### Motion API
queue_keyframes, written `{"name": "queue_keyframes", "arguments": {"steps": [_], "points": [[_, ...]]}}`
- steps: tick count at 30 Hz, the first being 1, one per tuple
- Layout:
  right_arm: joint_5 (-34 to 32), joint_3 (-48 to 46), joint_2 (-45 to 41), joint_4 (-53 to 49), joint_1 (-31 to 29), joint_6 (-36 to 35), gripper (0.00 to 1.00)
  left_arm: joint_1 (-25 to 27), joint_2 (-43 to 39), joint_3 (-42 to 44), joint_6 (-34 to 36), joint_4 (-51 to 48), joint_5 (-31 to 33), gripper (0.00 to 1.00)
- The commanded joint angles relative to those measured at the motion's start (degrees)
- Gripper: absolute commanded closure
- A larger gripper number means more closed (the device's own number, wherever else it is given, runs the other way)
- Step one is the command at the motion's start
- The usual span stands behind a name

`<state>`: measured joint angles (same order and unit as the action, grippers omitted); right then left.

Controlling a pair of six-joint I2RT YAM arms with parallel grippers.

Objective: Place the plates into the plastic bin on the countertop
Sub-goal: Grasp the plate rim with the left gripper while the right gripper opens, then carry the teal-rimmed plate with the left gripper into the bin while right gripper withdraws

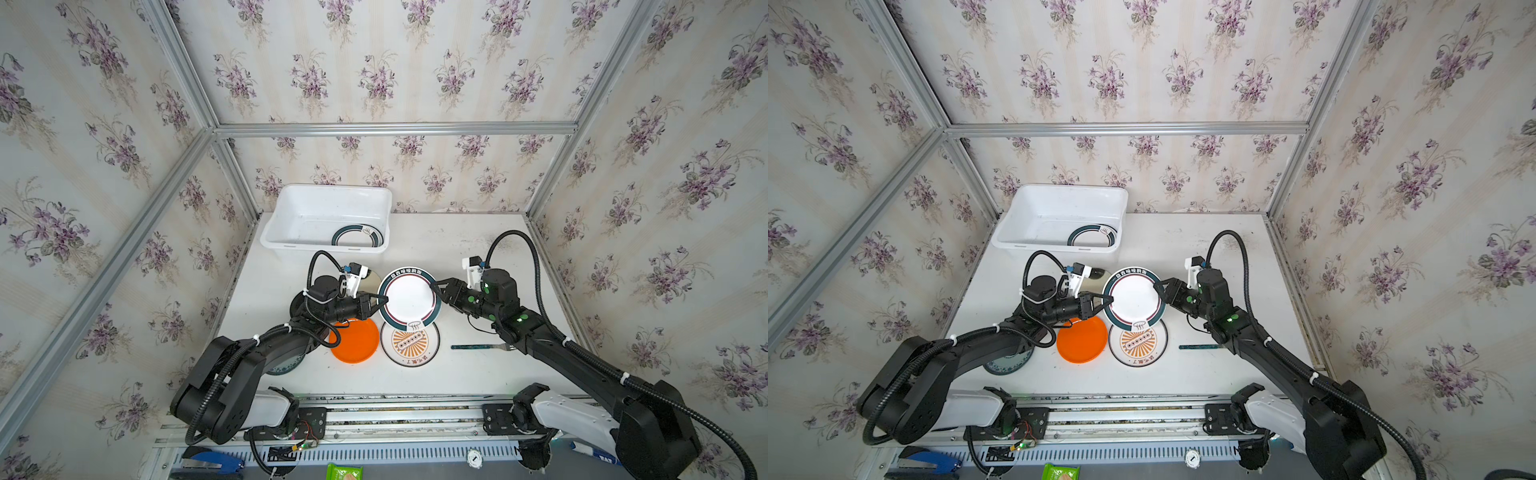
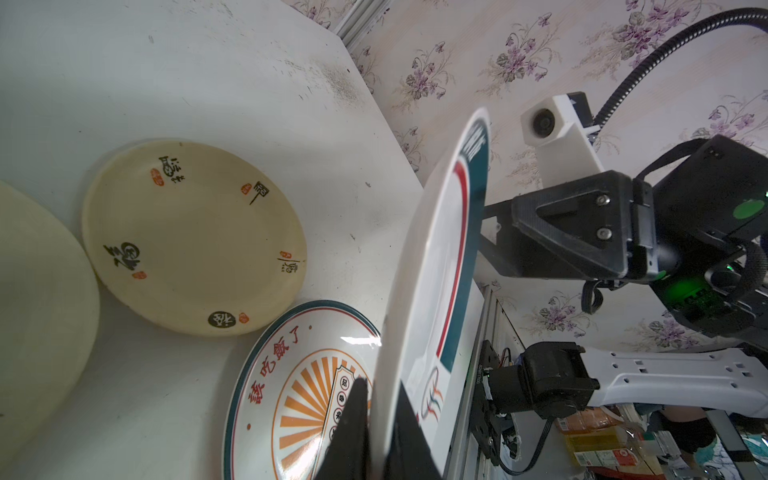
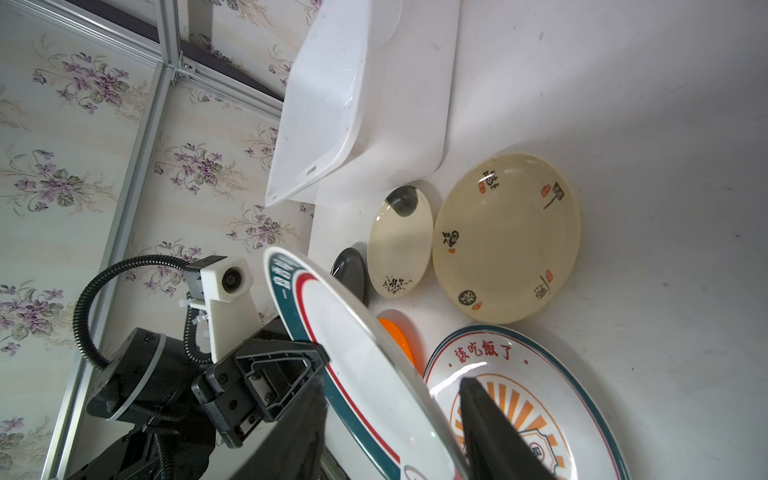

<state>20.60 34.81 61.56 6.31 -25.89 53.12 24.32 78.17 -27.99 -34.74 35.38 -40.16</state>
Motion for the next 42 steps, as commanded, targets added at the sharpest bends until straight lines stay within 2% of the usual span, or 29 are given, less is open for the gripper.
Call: {"name": "queue_keyframes", "arguments": {"steps": [1, 11, 21, 33, 42], "points": [[-0.6, 0.9, -0.7, 0.0, -0.1, -0.9, 0.36, -0.1, -0.3, -0.4, 1.2, 1.5, -0.9, 0.87], [-1.9, 0.3, -1.5, -2.1, -0.1, -3.2, 0.33, -0.1, 0.5, -0.9, 1.6, 1.3, 0.0, 0.91], [-3.4, 2.6, -1.2, -5.7, 0.0, -8.6, 0.33, -0.1, 1.1, -2.8, 0.7, 1.0, 3.1, 0.91], [-4.5, 6.9, -0.9, -9.1, 0.6, -14.5, 0.32, -0.1, 2.5, -12.0, 1.6, -6.2, 6.7, 0.91], [-5.6, 9.8, -2.8, -13.8, 2.1, -19.5, 0.31, -2.0, 4.8, -23.3, 6.7, -14.7, 15.1, 0.91]]}}
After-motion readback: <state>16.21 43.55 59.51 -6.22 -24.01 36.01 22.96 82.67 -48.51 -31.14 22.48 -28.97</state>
